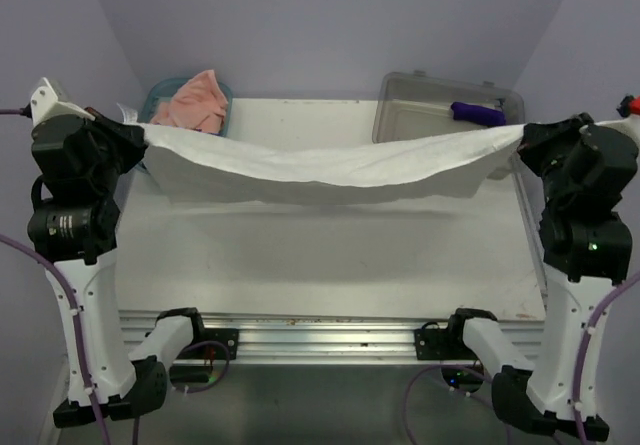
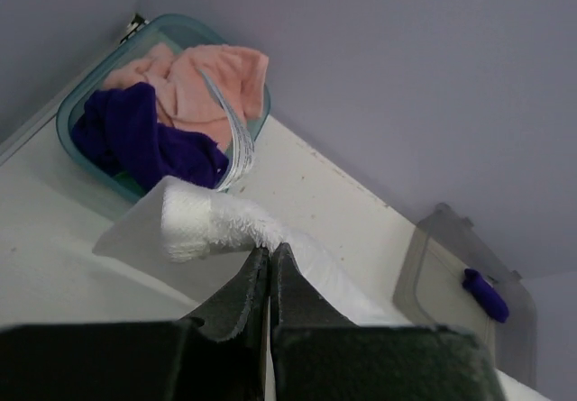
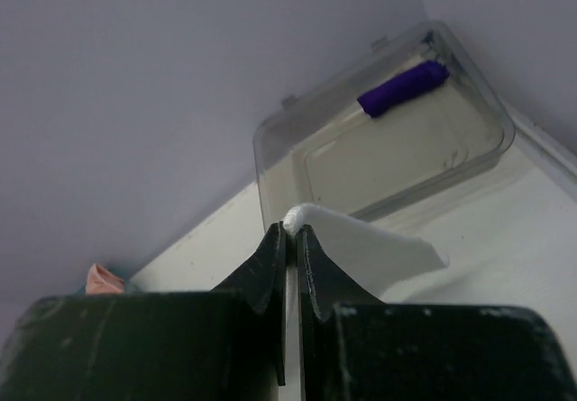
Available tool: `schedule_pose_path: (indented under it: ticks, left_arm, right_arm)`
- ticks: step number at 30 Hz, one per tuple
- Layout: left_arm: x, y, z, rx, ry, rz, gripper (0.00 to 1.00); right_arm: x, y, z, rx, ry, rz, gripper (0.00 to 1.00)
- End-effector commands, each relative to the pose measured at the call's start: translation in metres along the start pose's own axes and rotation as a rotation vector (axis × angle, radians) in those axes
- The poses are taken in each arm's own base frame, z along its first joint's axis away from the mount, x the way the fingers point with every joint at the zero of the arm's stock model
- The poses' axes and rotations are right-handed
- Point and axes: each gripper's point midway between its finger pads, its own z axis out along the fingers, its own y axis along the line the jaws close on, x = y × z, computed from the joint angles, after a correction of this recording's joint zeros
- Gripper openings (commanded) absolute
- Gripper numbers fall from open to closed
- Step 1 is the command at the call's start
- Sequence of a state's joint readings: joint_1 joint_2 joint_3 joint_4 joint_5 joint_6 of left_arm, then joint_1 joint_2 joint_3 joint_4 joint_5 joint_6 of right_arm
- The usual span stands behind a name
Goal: Roll the towels
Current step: Flatten the towel
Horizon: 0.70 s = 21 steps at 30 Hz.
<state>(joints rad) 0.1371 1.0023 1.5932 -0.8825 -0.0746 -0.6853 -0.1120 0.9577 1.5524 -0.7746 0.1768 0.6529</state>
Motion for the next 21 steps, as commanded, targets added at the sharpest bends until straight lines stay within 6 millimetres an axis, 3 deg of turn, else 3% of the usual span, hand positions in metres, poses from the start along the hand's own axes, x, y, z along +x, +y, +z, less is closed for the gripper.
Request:
schedule_pose_path:
  ticks: [1,3,4,10,13,17,20,21]
  left_arm:
    - [-0.045,-0.03,-0.047,0.128,-0.151,0.052,0.0]
    - [-0.058,-0.034,-0.064,0.137,-0.195,0.063,0.0]
    - [-0.07,-0.04,-0.082,0.159,-0.241,0.06,0.0]
    - [-0.089,-0.046,-0.156,0.267,-0.4,0.04,0.0]
    - [-0.095,-0.043,-0.181,0.282,-0.456,0.028,0.0]
    - [-0.087,-0.029,-0.182,0.243,-0.459,0.022,0.0]
    - [-0.067,-0.021,-0.154,0.219,-0.399,0.034,0.0]
    - [-0.06,-0.018,-0.145,0.213,-0.381,0.036,0.0]
  right_arm:
    - [-0.051,-0.01,-0.055,0.059,-0.172,-0.057,0.0]
    - [-0.075,-0.005,-0.084,0.039,-0.253,-0.054,0.0]
    - [-0.08,-0.012,-0.094,0.068,-0.276,-0.067,0.0]
    - [-0.11,-0.019,-0.156,0.044,-0.408,-0.054,0.0]
    - [-0.119,-0.025,-0.178,0.036,-0.444,-0.043,0.0]
    - [-0.117,-0.037,-0.185,0.05,-0.453,-0.05,0.0]
    - [-0.104,-0.048,-0.168,0.106,-0.424,-0.084,0.0]
    - [-0.09,-0.052,-0.15,0.137,-0.382,-0.117,0.0]
